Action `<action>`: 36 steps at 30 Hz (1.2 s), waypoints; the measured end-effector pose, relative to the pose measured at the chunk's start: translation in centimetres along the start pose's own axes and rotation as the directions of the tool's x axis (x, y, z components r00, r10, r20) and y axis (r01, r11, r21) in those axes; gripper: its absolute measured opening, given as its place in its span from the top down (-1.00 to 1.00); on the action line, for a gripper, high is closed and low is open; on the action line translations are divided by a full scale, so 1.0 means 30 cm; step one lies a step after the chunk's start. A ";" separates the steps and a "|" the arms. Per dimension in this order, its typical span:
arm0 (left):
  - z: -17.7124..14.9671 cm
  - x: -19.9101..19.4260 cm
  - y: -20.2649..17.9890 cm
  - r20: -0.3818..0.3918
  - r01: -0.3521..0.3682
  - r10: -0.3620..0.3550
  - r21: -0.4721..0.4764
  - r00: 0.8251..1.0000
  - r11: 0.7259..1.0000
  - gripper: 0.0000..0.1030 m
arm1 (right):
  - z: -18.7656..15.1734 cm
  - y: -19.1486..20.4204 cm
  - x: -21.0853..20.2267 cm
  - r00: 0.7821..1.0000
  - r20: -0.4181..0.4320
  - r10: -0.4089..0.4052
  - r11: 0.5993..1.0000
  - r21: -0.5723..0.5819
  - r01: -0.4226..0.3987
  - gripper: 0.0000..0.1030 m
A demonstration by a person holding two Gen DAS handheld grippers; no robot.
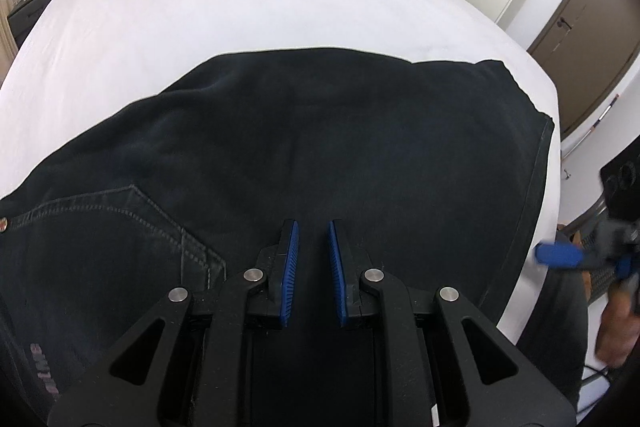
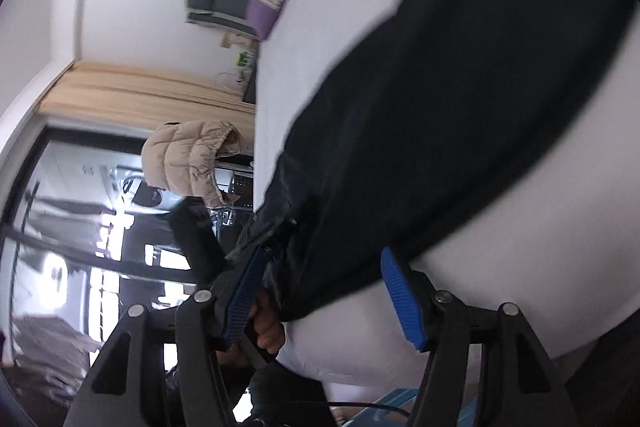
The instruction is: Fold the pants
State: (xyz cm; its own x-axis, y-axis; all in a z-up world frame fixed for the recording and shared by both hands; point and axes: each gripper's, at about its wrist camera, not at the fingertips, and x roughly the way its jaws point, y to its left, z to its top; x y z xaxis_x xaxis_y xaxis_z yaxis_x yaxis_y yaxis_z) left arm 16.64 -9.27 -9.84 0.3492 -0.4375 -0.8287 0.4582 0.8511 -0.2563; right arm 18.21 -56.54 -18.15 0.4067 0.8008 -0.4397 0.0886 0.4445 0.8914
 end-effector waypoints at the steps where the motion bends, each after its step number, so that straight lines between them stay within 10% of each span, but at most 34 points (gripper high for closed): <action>1: -0.018 -0.003 0.002 0.003 0.000 0.000 0.001 1.000 1.000 0.71 | 0.004 -0.007 0.028 1.000 -0.001 0.015 1.000 0.027 -0.015 -0.26; 15: -0.045 -0.014 0.020 0.006 -0.003 0.003 -0.017 1.000 1.000 0.71 | 0.025 -0.145 0.043 1.000 0.020 0.024 0.967 0.251 -0.029 0.09; 21: -0.042 -0.002 0.009 -0.003 -0.014 0.014 -0.009 1.000 1.000 0.71 | 0.042 -0.157 0.078 1.000 0.001 -0.004 0.967 0.255 0.004 0.90; 36: -0.077 -0.011 -0.043 -0.026 -0.076 0.078 0.074 0.997 0.994 0.70 | 0.060 -0.234 -0.110 0.984 0.178 -0.028 0.974 0.227 -0.014 0.82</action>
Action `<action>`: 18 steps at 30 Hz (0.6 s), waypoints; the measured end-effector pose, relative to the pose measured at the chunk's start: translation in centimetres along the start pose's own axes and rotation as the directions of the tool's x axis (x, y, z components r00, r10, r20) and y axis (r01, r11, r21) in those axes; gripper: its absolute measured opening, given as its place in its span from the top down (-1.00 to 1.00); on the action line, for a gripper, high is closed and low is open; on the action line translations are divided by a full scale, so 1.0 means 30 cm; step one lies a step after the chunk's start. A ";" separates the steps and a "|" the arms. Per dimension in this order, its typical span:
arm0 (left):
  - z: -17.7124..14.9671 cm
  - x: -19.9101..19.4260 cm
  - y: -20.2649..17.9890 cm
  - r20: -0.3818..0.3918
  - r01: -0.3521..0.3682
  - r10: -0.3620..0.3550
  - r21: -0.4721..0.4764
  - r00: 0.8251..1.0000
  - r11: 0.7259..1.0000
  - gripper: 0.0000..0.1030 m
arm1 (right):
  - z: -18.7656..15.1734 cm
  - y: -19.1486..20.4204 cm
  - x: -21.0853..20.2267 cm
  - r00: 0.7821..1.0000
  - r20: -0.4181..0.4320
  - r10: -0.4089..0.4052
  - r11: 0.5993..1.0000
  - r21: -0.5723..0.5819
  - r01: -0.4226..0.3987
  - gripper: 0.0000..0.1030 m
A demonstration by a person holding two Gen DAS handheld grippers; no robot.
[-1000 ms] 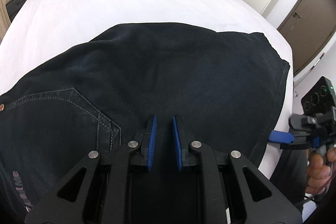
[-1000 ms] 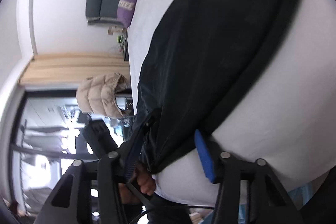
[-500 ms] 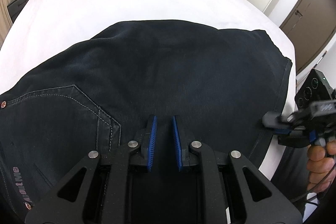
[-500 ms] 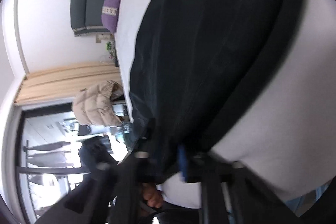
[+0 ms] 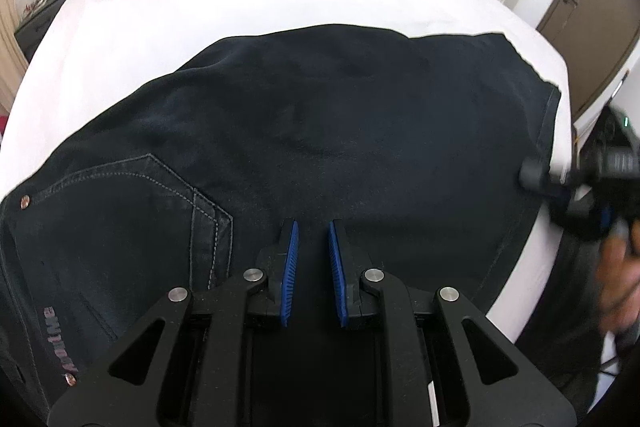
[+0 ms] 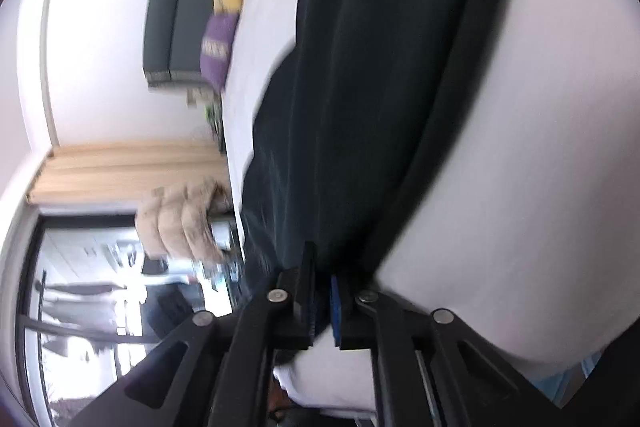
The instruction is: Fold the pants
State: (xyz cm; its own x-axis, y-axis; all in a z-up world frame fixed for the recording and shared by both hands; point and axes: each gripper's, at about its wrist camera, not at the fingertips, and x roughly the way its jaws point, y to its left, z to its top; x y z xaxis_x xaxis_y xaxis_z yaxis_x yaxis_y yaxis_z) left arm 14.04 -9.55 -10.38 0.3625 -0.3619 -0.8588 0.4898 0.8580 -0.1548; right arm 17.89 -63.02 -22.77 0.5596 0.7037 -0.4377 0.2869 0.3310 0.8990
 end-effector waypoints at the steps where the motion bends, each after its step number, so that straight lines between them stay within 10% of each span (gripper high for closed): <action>1: -0.002 0.005 0.002 0.001 0.002 -0.002 0.003 1.000 1.000 0.70 | 0.034 -0.013 -0.030 0.999 0.043 0.001 1.000 0.009 -0.001 0.82; 13: -0.023 0.014 0.035 0.017 0.035 -0.035 -0.011 0.999 0.999 0.70 | 0.094 -0.041 -0.122 0.989 0.128 -0.070 0.997 -0.018 0.073 0.87; 18: -0.040 0.008 0.056 0.020 0.042 -0.042 -0.023 0.999 0.999 0.70 | 0.137 -0.022 -0.327 0.929 0.313 -0.196 0.980 0.043 0.192 0.53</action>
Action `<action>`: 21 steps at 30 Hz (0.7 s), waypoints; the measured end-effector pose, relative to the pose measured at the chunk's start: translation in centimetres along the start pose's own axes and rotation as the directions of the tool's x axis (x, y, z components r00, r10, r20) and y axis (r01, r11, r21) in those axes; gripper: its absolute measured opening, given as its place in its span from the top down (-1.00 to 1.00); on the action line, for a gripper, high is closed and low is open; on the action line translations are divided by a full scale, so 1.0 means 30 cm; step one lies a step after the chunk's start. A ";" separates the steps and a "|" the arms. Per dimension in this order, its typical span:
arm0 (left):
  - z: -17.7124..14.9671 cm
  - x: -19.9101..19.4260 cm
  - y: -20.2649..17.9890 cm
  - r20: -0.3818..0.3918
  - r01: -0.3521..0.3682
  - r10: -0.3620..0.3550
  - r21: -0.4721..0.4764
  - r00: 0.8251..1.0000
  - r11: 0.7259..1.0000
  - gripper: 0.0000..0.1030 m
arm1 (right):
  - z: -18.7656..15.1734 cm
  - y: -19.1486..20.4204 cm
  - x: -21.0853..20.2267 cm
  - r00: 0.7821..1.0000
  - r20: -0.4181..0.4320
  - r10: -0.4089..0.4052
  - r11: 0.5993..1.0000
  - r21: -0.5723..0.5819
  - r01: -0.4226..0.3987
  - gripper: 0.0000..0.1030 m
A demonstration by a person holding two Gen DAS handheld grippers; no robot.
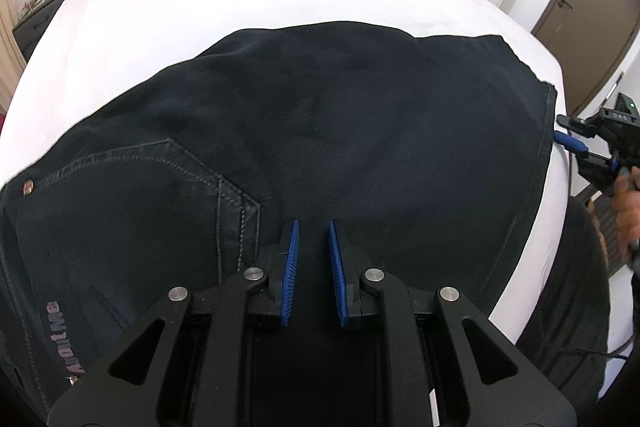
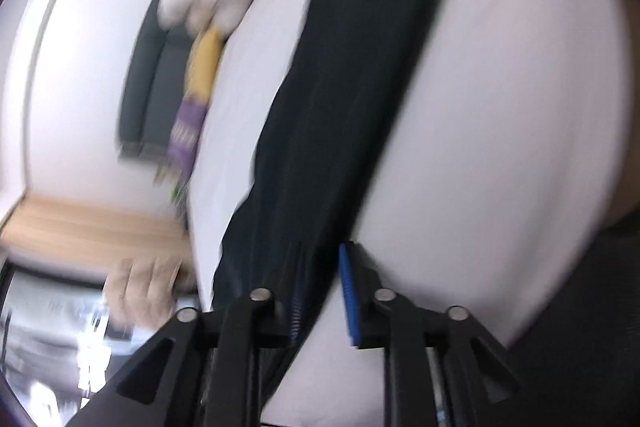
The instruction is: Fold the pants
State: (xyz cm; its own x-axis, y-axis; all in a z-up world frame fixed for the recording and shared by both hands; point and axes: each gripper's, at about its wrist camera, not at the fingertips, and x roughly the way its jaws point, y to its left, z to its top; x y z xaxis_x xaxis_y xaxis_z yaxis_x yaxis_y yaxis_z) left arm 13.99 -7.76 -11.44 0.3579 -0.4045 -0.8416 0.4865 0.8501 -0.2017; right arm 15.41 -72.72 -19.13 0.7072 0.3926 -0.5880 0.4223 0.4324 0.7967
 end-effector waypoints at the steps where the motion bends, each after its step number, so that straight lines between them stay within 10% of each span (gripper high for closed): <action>1: -0.002 -0.001 0.004 0.001 0.004 -0.004 -0.004 1.000 1.000 0.70 | 0.024 0.003 -0.027 0.999 0.036 -0.002 1.000 -0.009 0.002 0.53; 9: -0.007 0.003 0.005 0.000 -0.002 0.002 0.006 1.000 1.000 0.70 | 0.171 0.073 0.196 0.970 -0.105 0.221 0.974 -0.021 -0.224 0.02; 11: -0.012 0.001 0.010 -0.002 -0.002 0.002 0.008 1.000 1.000 0.71 | 0.198 0.032 0.279 0.973 -0.121 0.198 0.980 0.019 -0.197 0.47; 12: -0.014 0.000 0.011 -0.002 -0.002 0.002 0.008 1.000 1.000 0.71 | 0.221 0.013 0.299 0.974 -0.122 0.189 0.982 0.012 -0.189 1.00; 18: 0.009 -0.032 -0.016 -0.018 -0.053 0.053 0.011 0.998 0.999 0.70 | 0.339 -0.109 0.118 0.988 0.153 0.026 0.995 0.095 -0.041 0.95; 21: 0.092 -0.079 -0.082 0.020 -0.005 0.005 0.016 1.000 1.000 0.70 | 0.291 0.006 0.106 0.992 0.094 0.086 0.996 0.001 -0.086 0.91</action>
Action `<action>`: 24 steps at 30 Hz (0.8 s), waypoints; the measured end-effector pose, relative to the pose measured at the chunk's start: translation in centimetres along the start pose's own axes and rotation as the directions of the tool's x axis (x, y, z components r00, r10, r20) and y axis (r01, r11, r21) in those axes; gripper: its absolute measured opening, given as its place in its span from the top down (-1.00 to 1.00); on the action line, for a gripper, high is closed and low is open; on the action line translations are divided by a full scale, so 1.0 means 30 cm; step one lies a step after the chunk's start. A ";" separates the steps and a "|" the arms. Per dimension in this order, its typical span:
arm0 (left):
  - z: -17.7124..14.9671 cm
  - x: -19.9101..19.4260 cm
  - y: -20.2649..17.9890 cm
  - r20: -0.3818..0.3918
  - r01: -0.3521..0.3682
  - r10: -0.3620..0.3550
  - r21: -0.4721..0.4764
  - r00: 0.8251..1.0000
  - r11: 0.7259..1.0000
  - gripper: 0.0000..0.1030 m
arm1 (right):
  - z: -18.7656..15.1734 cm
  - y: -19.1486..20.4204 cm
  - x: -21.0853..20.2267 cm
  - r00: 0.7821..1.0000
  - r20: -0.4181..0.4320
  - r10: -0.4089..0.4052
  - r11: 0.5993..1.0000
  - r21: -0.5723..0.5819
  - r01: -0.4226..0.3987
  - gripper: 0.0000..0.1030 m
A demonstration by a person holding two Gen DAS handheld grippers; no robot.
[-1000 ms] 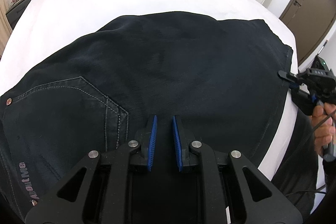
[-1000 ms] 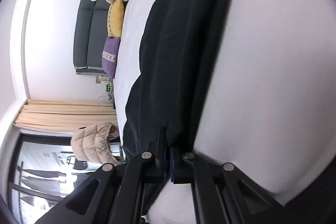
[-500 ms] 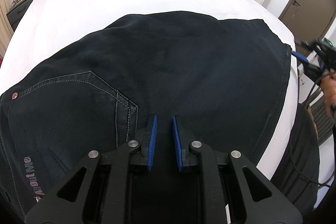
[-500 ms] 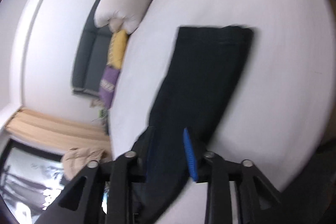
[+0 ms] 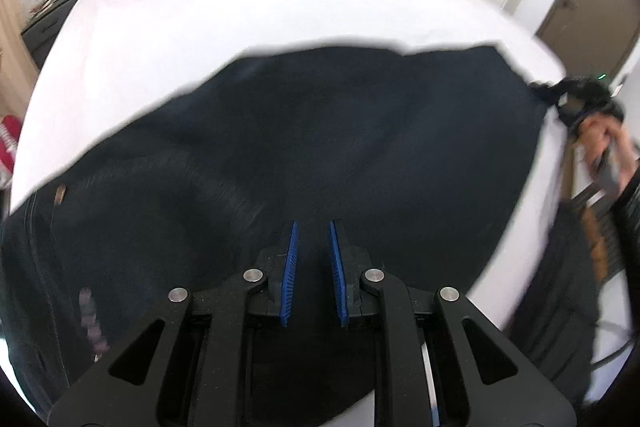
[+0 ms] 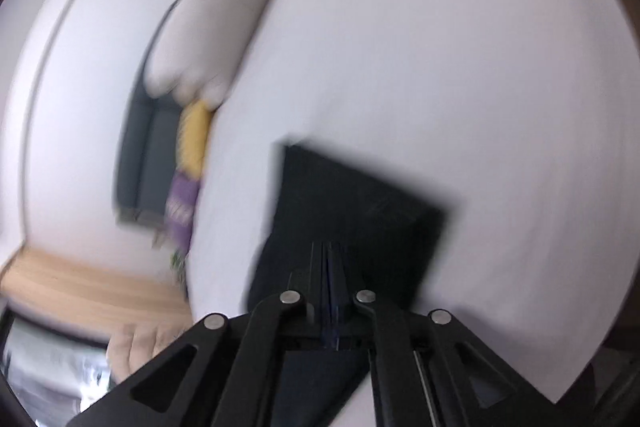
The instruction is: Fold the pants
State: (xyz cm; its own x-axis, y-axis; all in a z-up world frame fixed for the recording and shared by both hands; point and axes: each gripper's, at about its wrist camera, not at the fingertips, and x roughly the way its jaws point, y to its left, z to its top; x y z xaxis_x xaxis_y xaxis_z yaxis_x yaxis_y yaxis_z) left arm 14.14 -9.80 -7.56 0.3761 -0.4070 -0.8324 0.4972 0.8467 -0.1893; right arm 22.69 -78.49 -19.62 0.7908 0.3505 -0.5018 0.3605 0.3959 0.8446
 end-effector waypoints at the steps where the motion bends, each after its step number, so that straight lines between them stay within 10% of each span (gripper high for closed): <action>1: 0.054 0.004 -0.038 0.016 0.030 -0.030 0.016 0.999 0.999 0.70 | -0.056 0.058 0.046 0.995 -0.081 0.051 0.998 -0.032 -0.054 0.91; 5: 0.258 0.148 -0.184 -0.010 0.173 -0.173 0.086 0.985 0.981 0.70 | -0.344 0.273 0.279 0.915 -0.395 0.082 0.968 -0.187 -0.167 0.91; 9: 0.371 0.407 -0.198 -0.102 0.287 -0.289 -0.027 0.952 0.957 0.70 | -0.413 0.252 0.487 0.870 -0.492 0.038 0.983 -0.140 -0.122 0.93; 18: 0.350 0.461 0.015 -0.048 0.320 -0.330 -0.144 0.943 0.936 0.70 | -0.083 0.037 0.450 0.978 -0.207 -0.027 1.000 -0.012 0.025 1.00; 24: 0.274 0.353 0.275 0.011 0.251 -0.257 -0.248 0.966 0.936 0.71 | 0.131 -0.039 0.315 0.993 -0.021 -0.114 0.993 0.036 0.115 1.00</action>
State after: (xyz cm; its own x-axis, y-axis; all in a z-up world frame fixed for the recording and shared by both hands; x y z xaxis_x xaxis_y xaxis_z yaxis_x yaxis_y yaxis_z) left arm 28.66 -9.94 -13.66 0.2447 -0.6144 -0.7500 0.3656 0.7749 -0.5156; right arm 31.67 -78.97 -24.62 0.7338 0.3208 -0.5988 0.4667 0.4024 0.7875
